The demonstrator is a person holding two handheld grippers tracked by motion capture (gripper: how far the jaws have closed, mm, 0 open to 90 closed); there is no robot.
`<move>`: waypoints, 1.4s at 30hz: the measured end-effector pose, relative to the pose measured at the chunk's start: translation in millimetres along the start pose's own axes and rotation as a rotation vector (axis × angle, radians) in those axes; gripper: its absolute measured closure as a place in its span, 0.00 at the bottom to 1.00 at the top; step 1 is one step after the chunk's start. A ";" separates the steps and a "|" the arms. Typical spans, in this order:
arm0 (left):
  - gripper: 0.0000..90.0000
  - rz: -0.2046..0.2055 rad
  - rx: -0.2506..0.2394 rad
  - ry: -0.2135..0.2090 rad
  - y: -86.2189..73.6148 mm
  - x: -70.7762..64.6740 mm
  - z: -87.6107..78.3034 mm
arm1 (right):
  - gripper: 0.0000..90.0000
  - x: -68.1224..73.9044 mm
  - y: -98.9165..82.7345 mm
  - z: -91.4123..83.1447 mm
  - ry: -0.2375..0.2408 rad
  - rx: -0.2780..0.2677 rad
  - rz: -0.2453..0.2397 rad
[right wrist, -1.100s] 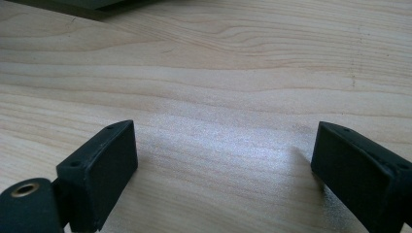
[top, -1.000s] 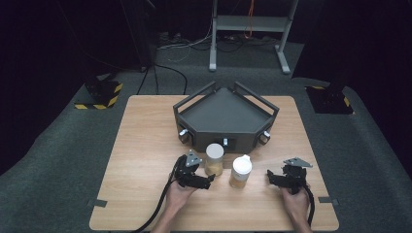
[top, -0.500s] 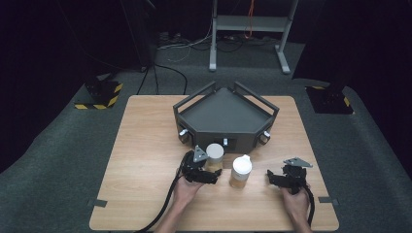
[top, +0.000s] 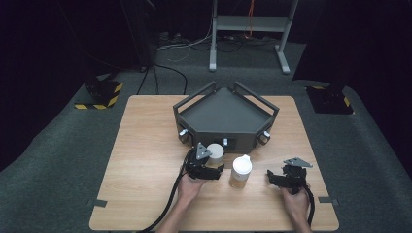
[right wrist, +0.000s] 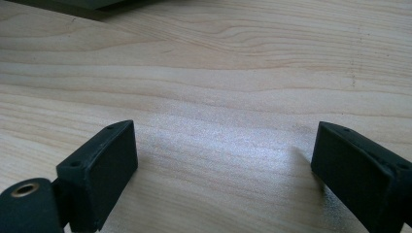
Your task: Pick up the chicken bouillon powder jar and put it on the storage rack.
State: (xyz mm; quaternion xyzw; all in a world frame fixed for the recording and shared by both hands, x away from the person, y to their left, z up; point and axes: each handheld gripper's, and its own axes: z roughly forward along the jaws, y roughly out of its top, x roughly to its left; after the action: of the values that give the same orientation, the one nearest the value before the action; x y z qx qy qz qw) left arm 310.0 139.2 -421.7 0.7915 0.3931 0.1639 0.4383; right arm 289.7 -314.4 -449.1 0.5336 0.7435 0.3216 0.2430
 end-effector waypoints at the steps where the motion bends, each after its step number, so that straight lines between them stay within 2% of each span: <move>1: 0.17 0.000 -0.003 0.002 -0.1 -0.5 0.4 | 0.10 0.0 0.0 0.0 0.000 0.000 0.000; 9: 0.24 0.011 -0.026 0.007 0.1 -3.3 3.1 | 0.10 0.0 0.0 0.0 0.000 0.000 0.000; 20: 0.30 0.005 -0.031 0.000 3.0 -2.6 6.1 | 0.10 0.0 0.0 0.0 0.000 0.000 0.000; 31: 0.37 0.038 -0.031 0.036 4.8 -10.7 5.5 | 0.10 0.0 0.0 0.0 0.000 0.000 0.000; 42: 0.37 0.060 -0.010 0.033 10.6 -10.5 4.3 | 0.10 0.0 0.0 0.0 0.000 0.000 0.001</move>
State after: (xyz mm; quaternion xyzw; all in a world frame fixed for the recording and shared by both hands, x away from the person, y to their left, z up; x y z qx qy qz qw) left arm 310.9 125.5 -414.5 0.7981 0.3752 0.1919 0.4306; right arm 289.7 -314.4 -449.1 0.5338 0.7433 0.3217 0.2429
